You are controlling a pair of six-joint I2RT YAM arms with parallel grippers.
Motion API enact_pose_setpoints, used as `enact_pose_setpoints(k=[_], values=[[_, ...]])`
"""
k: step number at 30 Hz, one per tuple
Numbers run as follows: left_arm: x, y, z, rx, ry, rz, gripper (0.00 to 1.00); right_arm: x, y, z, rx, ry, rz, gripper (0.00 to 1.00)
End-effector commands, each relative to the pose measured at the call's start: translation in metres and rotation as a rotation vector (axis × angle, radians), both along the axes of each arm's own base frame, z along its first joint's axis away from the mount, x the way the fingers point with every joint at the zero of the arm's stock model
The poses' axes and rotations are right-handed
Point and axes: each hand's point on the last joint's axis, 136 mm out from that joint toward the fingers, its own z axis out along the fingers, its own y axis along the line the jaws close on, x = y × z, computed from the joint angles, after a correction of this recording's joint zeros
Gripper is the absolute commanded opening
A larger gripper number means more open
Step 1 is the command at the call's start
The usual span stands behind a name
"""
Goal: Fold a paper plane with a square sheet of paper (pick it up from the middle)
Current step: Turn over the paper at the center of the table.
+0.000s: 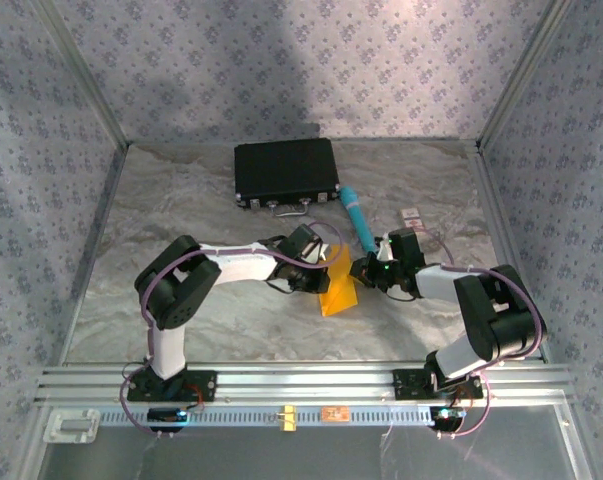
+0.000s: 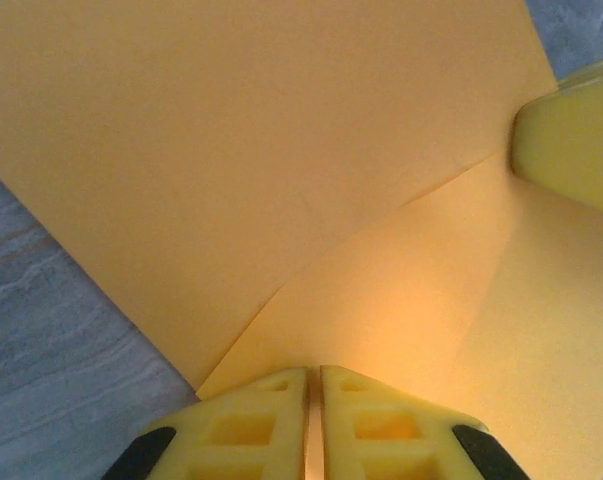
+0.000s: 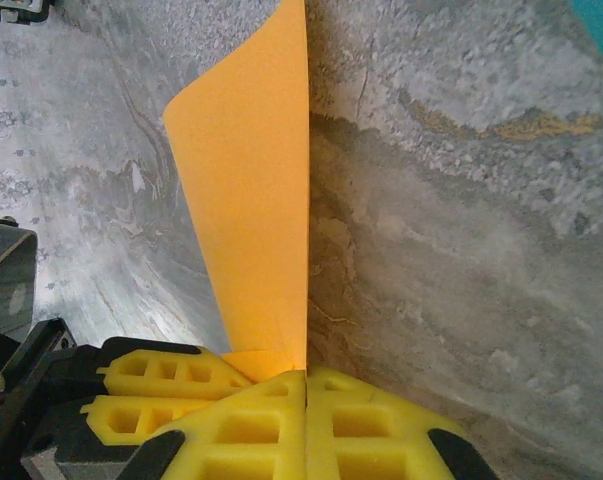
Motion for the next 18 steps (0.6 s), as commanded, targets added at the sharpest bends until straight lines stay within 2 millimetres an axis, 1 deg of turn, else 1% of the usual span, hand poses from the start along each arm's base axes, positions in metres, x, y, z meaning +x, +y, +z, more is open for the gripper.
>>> enact_pose_setpoints(k=[1,2,4,7,10,12,15,18], values=[[-0.002,0.002,0.022,-0.007,-0.023,0.01,0.14,-0.003,0.0,0.0,0.004,-0.01,0.023,0.03],[0.003,0.004,0.03,-0.015,-0.06,0.031,0.16,-0.002,-0.001,0.002,-0.007,-0.019,0.029,0.03],[0.012,0.016,0.043,-0.019,-0.147,0.099,0.24,-0.003,-0.002,0.009,-0.033,-0.04,0.045,0.02],[0.023,0.045,0.063,-0.001,-0.267,0.208,0.29,-0.005,-0.005,0.023,-0.133,-0.084,0.088,0.01],[0.031,0.079,0.082,0.003,-0.346,0.332,0.36,-0.009,-0.012,0.037,-0.296,-0.134,0.14,0.01],[0.035,0.102,0.091,0.002,-0.372,0.41,0.4,-0.011,-0.015,0.047,-0.378,-0.162,0.165,0.02],[0.037,0.132,0.097,-0.01,-0.38,0.498,0.47,-0.013,-0.024,0.058,-0.545,-0.187,0.179,0.02],[0.038,0.153,0.1,-0.013,-0.376,0.562,0.49,-0.013,-0.037,0.069,-0.75,-0.185,0.176,0.02]])
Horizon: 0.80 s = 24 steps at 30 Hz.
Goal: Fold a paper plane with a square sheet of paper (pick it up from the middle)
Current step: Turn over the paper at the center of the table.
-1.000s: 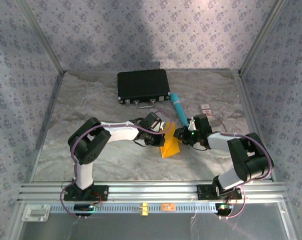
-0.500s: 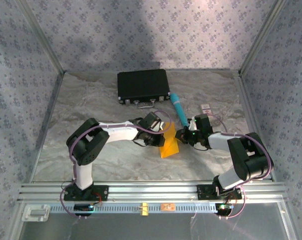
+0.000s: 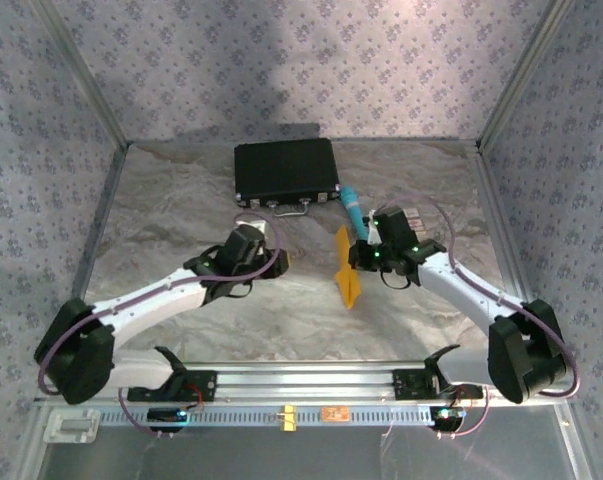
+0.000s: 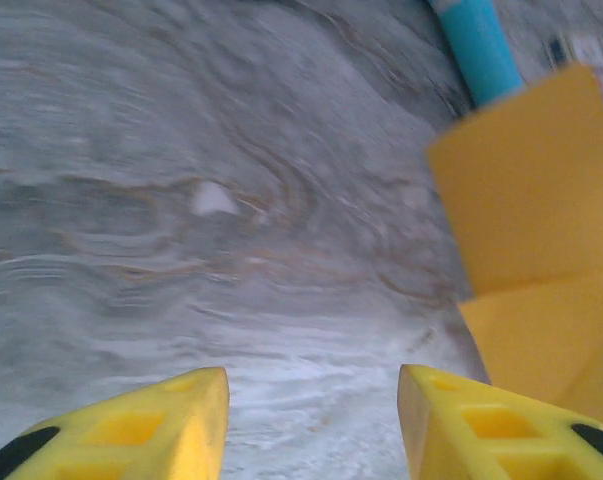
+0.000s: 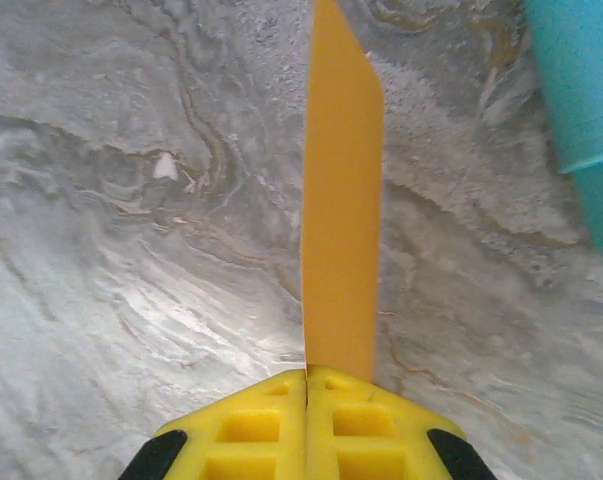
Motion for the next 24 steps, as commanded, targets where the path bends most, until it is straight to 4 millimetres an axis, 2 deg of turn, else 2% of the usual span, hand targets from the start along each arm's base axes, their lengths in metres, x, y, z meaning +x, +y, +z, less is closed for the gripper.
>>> enact_pose_setpoints(k=[1,6,9,12,16,17,24], values=[[0.002,0.027,-0.002,0.015,0.003,0.103,0.49,-0.015,-0.044,-0.006,-0.391,0.025,-0.031,0.02],[0.001,0.047,-0.001,0.029,-0.002,0.179,0.5,-0.01,-0.058,0.015,-0.723,-0.052,-0.058,0.02],[0.0,0.058,0.0,0.043,-0.007,0.218,0.51,-0.007,-0.058,0.027,-0.816,-0.111,-0.065,0.02],[-0.002,0.071,0.0,0.06,-0.014,0.261,0.51,-0.006,-0.044,0.025,-0.828,-0.132,-0.038,0.02],[-0.005,0.087,0.003,0.084,-0.024,0.32,0.51,-0.01,-0.021,0.006,-0.9,-0.12,0.009,0.02],[-0.006,0.09,0.004,0.09,-0.026,0.331,0.51,-0.007,-0.011,0.007,-0.896,-0.128,0.013,0.02],[-0.013,0.109,0.015,0.096,-0.06,0.391,0.52,-0.013,0.047,-0.022,-0.909,-0.126,0.114,0.01]])
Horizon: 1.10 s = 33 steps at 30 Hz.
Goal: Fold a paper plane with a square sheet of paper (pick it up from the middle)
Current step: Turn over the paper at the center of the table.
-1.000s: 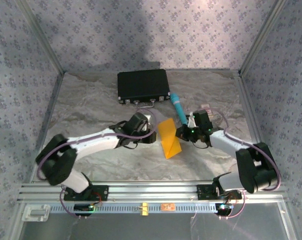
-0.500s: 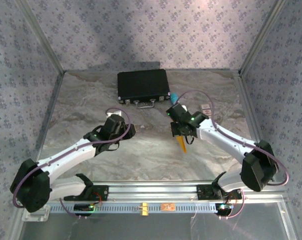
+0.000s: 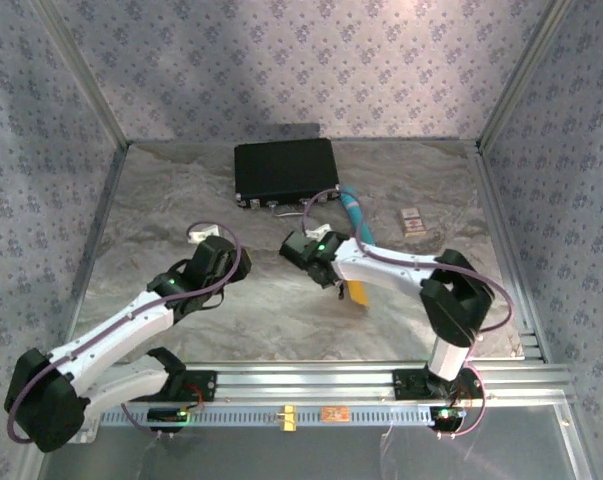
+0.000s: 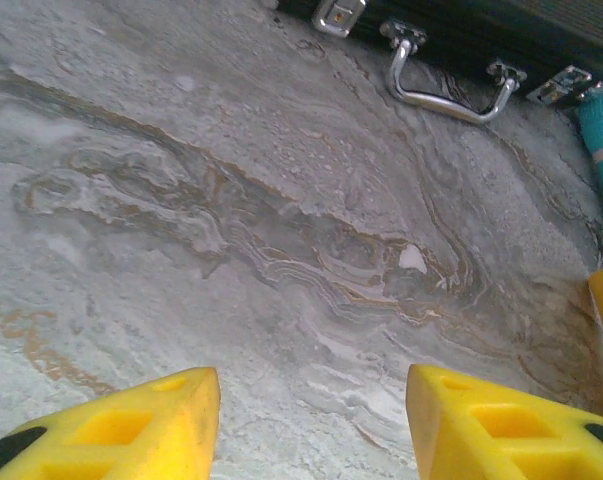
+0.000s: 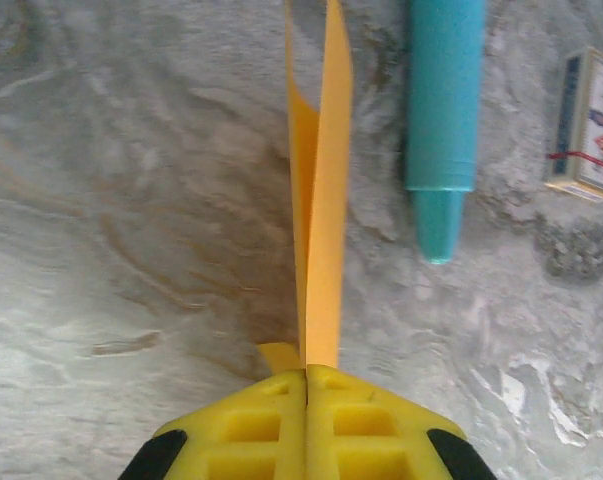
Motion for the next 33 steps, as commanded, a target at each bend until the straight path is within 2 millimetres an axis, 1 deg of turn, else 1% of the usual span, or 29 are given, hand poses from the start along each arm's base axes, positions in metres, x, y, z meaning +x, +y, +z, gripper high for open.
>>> enact_pose_setpoints(k=[1,7,10,12,15,16,18,19,20,21,22,24,26,29,31,33], values=[[-0.004,0.018,0.002,0.026,-0.01,0.064,0.52,-0.001,0.022,-0.002,-0.01,-0.006,0.01,0.02],[-0.006,0.022,0.003,0.019,-0.015,0.073,0.53,-0.007,0.065,-0.017,0.058,0.061,0.076,0.03],[-0.006,0.022,0.003,0.019,-0.015,0.073,0.54,-0.011,0.077,-0.027,0.099,0.11,0.082,0.05],[-0.006,0.021,0.002,0.017,-0.013,0.073,0.54,-0.012,0.084,-0.031,0.131,0.136,0.083,0.08],[-0.007,0.02,0.001,0.016,-0.009,0.069,0.54,-0.016,0.1,-0.032,0.264,0.195,0.098,0.16],[-0.007,0.02,0.0,0.016,-0.006,0.065,0.55,-0.018,0.107,-0.03,0.339,0.221,0.111,0.18],[-0.007,0.016,-0.001,0.015,0.0,0.048,0.56,-0.02,0.117,-0.018,0.485,0.238,0.135,0.32],[-0.006,0.014,-0.002,0.011,0.004,0.035,0.58,-0.018,0.121,-0.008,0.571,0.232,0.15,0.37],[-0.006,0.01,-0.004,0.008,0.012,0.018,0.58,-0.016,0.119,0.0,0.639,0.228,0.152,0.43],[-0.005,0.006,-0.006,0.005,0.023,0.002,0.59,-0.014,0.116,0.007,0.691,0.225,0.154,0.45],[-0.005,0.001,-0.009,-0.001,0.034,-0.021,0.59,-0.016,0.103,0.004,0.725,0.241,0.139,0.45],[-0.003,-0.011,-0.014,-0.018,0.061,-0.066,0.59,-0.011,0.085,0.008,0.837,0.248,0.097,0.44],[0.0,-0.028,-0.019,-0.043,0.09,-0.131,0.59,-0.01,0.062,0.002,0.965,0.281,0.033,0.39],[0.001,-0.049,-0.028,-0.071,0.138,-0.21,0.58,-0.009,0.036,-0.005,1.143,0.331,-0.04,0.21],[0.003,-0.06,-0.032,-0.085,0.161,-0.245,0.57,-0.009,0.022,-0.01,1.19,0.339,-0.07,0.15],[0.004,-0.066,-0.036,-0.096,0.181,-0.261,0.57,-0.009,0.013,-0.014,1.223,0.35,-0.097,0.11]])
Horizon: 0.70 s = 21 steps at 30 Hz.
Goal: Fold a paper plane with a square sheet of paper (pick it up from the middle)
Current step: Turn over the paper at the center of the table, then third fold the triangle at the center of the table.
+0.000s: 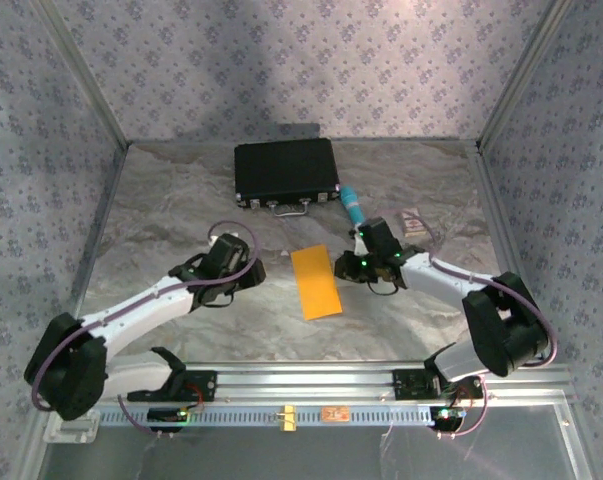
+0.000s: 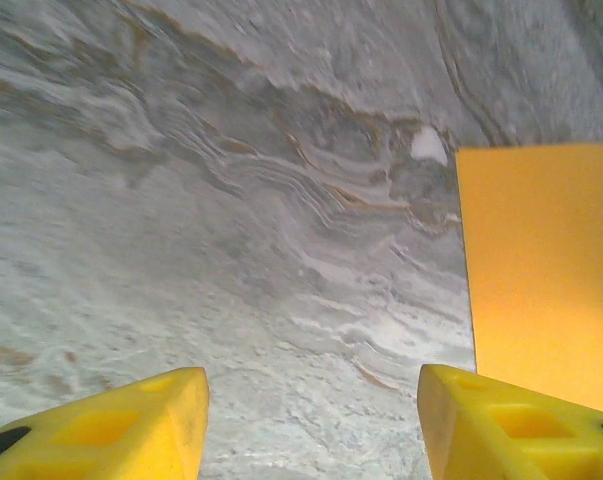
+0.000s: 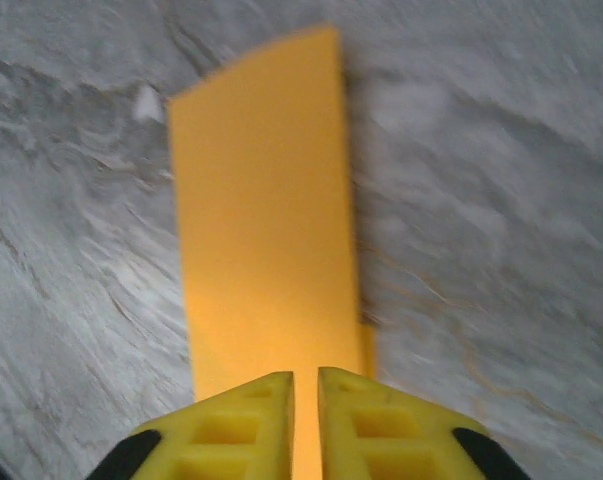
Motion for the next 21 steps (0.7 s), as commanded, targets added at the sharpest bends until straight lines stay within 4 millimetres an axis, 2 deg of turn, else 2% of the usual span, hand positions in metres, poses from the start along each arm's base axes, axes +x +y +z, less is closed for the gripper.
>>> enact_pose_setpoints(k=[1,3,10,14,21], values=[[0.011,-0.031,0.021,-0.104,-0.025,-0.087,0.57,-0.005,0.016,0.019,0.209,0.017,0.053,0.1],[0.012,-0.036,0.018,-0.114,-0.013,-0.096,0.57,-0.006,0.015,0.015,0.244,0.046,0.05,0.06],[0.011,-0.055,0.005,-0.157,0.058,-0.148,0.57,-0.012,0.025,-0.003,0.306,0.125,0.074,0.06],[0.01,-0.063,-0.001,-0.175,0.094,-0.17,0.57,-0.016,0.026,-0.016,0.275,0.153,0.084,0.06],[0.008,-0.075,-0.012,-0.212,0.143,-0.19,0.57,-0.03,0.01,-0.053,0.175,0.234,0.031,0.06]])
